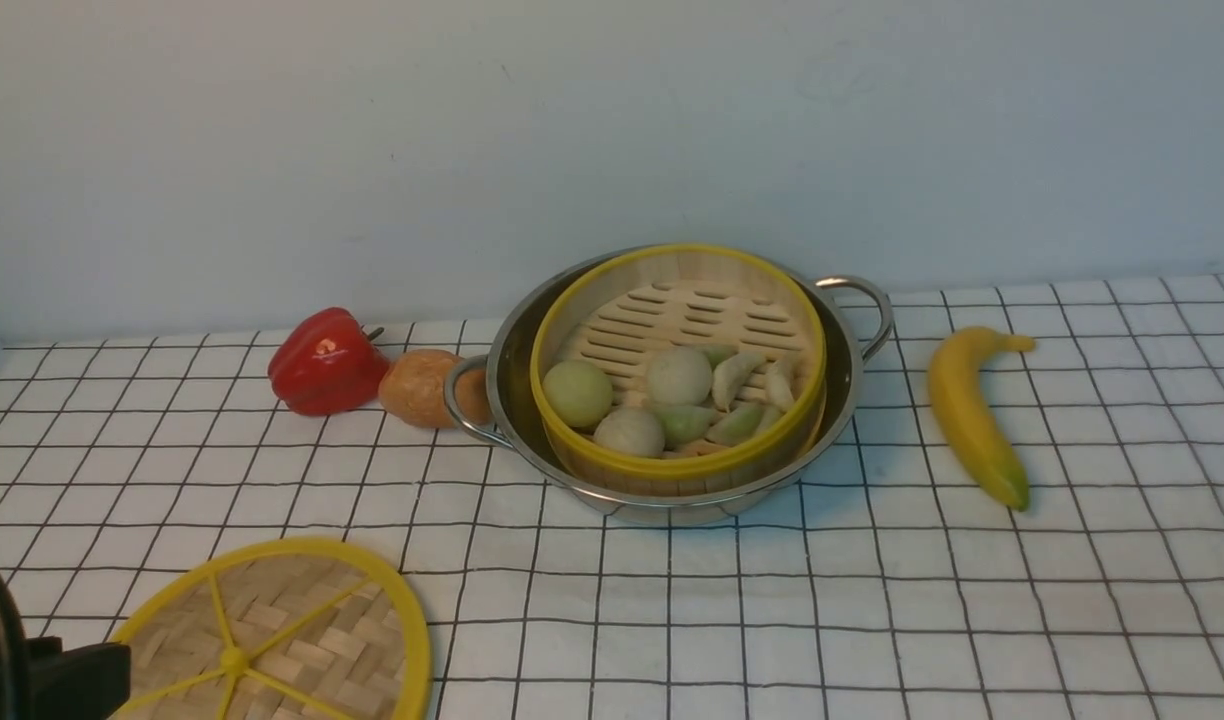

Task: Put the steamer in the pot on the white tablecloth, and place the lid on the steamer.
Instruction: 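Grasp the bamboo steamer lid lying on the table by its centre knob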

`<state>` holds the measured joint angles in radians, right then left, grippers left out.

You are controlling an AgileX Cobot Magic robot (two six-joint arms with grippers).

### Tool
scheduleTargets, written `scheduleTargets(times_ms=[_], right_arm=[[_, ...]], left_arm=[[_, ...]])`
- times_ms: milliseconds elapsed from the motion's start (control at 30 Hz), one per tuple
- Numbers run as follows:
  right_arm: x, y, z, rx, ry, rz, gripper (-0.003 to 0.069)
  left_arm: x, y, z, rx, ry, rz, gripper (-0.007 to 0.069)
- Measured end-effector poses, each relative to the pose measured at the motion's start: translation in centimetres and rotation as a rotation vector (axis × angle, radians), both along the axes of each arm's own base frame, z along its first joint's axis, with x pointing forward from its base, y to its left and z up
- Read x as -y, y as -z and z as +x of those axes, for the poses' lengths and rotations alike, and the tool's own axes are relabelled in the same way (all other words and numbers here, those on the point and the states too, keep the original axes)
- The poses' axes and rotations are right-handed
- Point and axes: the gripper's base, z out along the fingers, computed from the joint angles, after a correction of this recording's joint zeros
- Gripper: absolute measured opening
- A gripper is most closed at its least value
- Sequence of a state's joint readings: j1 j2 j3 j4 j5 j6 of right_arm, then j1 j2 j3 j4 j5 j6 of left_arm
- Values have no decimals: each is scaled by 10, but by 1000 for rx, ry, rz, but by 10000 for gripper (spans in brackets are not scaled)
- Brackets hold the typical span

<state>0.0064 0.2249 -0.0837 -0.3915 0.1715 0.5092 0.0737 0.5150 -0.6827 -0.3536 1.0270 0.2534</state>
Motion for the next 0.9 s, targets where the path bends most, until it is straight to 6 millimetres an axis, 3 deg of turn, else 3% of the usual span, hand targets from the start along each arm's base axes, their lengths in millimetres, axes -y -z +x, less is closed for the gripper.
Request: scheduleTargets(times_ms=[133, 333, 900], right_arm=[[1, 22, -6, 0, 14, 9, 22], [5, 30, -15, -27, 65, 49, 37], [6, 32, -19, -33, 81, 86, 95]], left_arm=[[0, 0, 0, 0, 0, -1, 243], [0, 0, 0, 0, 0, -1, 243], [0, 0, 0, 0, 1, 0, 243]])
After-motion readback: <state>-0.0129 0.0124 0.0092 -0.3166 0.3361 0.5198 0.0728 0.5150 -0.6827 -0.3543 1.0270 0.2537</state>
